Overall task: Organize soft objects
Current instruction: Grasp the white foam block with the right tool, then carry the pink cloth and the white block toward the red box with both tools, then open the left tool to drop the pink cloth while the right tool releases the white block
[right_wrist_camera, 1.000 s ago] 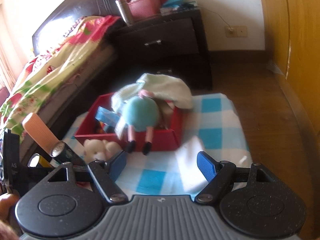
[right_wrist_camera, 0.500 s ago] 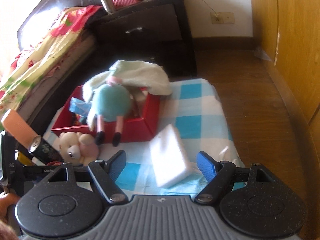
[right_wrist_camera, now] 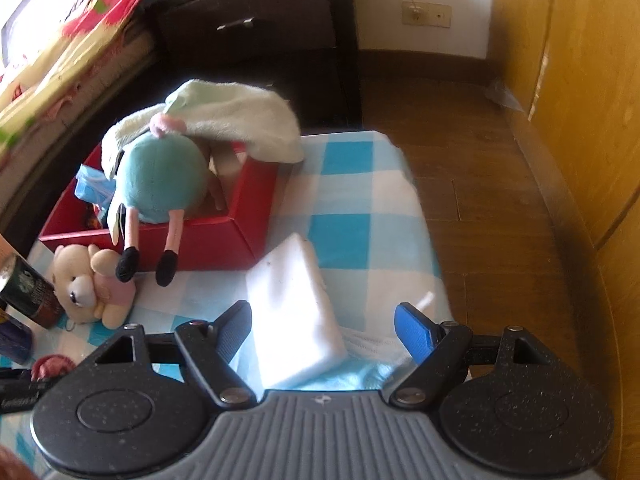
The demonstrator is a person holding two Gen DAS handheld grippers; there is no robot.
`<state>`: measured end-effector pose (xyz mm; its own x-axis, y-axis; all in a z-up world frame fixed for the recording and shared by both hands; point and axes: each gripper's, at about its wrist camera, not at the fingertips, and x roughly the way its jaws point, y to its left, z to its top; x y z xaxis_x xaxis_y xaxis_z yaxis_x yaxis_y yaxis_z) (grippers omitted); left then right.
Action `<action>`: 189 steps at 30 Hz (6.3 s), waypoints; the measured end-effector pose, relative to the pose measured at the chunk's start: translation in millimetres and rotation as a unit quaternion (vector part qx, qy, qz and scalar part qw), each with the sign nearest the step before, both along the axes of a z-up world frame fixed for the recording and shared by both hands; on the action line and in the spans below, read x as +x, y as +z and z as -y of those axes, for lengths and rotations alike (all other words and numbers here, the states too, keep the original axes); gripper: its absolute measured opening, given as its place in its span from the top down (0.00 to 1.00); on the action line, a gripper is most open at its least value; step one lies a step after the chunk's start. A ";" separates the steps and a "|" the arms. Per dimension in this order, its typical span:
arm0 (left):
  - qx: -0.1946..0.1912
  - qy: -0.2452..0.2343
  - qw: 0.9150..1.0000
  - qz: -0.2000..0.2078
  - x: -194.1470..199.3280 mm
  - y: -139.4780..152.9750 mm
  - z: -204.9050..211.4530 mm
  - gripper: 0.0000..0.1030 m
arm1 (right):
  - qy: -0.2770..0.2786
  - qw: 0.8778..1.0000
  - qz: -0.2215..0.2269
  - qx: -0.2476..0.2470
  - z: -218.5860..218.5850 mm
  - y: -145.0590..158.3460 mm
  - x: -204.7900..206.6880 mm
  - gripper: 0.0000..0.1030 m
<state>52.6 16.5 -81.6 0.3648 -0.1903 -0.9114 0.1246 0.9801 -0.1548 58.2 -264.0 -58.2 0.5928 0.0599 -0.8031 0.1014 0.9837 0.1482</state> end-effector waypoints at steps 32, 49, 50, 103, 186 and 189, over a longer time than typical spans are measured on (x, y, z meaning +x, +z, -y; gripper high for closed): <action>0.002 -0.044 0.999 -0.005 0.9 -1.2 16.1 0.55 | 0.121 0.990 -0.002 -0.067 -88.2 1.2 -14.2 0.70; 0.053 -0.071 0.995 0.035 -18.1 -7.8 35.4 0.46 | 0.149 0.987 -0.027 -0.053 -98.5 -23.9 -53.2 0.69; 0.055 -0.071 0.995 0.038 -19.4 -8.0 37.4 0.44 | 0.146 0.988 -0.034 -0.047 -97.2 -27.4 -53.6 0.68; 0.107 -0.077 0.976 0.175 -42.3 46.2 59.7 0.53 | 0.127 0.990 0.055 -0.013 -102.6 19.6 -69.4 0.68; 0.016 0.056 0.972 0.227 127.1 115.3 24.4 0.20 | 0.061 0.981 0.173 0.066 -78.6 88.2 102.3 0.58; 0.020 0.050 0.974 0.220 114.0 116.1 23.4 0.20 | 0.058 0.981 0.178 0.048 -76.3 94.0 80.0 0.58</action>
<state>166.6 -6.9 34.5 0.7369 -0.1015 -0.6683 0.0734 0.9948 -0.0702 138.2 -187.7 35.8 0.8200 0.2083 -0.5331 -0.0854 0.9655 0.2460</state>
